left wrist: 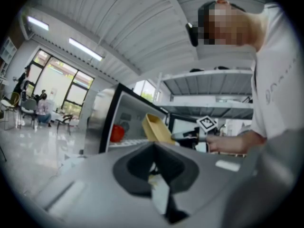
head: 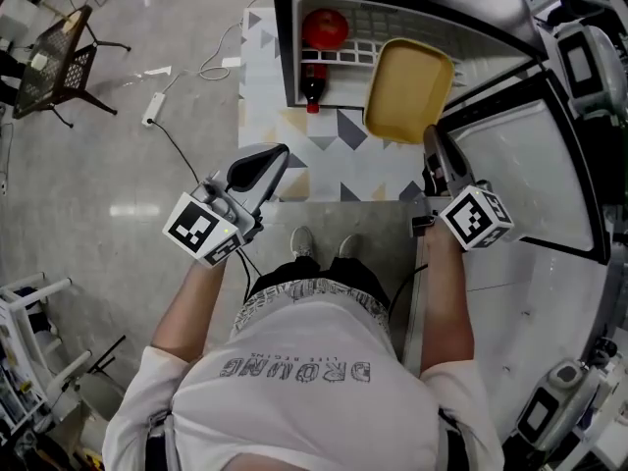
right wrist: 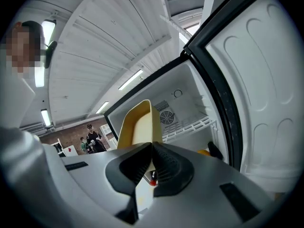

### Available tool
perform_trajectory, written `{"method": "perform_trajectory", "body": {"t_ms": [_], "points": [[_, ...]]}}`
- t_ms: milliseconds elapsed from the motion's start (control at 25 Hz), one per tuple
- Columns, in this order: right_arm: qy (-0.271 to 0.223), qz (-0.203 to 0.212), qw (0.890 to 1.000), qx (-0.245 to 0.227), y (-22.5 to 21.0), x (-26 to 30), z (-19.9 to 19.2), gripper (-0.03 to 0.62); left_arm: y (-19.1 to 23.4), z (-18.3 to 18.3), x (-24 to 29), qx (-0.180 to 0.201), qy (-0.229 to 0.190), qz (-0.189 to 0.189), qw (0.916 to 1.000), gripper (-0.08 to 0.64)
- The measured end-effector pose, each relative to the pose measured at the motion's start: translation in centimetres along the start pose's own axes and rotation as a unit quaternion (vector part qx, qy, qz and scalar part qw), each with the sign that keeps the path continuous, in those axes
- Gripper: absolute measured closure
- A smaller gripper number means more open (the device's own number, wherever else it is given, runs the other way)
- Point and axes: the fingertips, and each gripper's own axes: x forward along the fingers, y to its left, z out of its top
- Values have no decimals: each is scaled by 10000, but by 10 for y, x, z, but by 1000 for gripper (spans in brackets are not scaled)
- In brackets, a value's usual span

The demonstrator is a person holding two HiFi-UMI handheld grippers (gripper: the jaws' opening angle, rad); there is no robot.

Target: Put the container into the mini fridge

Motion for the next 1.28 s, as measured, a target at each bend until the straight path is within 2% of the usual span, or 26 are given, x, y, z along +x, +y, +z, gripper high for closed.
{"method": "perform_trajectory", "body": {"t_ms": [200, 600, 1080, 1280], "points": [[168, -7, 9999, -10, -13, 33, 9, 578, 7, -1, 9, -8, 19, 37, 10000, 554], [434, 249, 9987, 137, -33, 96, 25, 578, 18, 0, 35, 8, -11, 301, 9995, 555], [789, 380, 9950, 482, -48, 140, 38, 576, 17, 11, 66, 26, -85, 556, 9984, 554], [843, 338, 9926, 810, -58, 148, 38, 574, 17, 12, 73, 22, -85, 610, 9981, 554]]}}
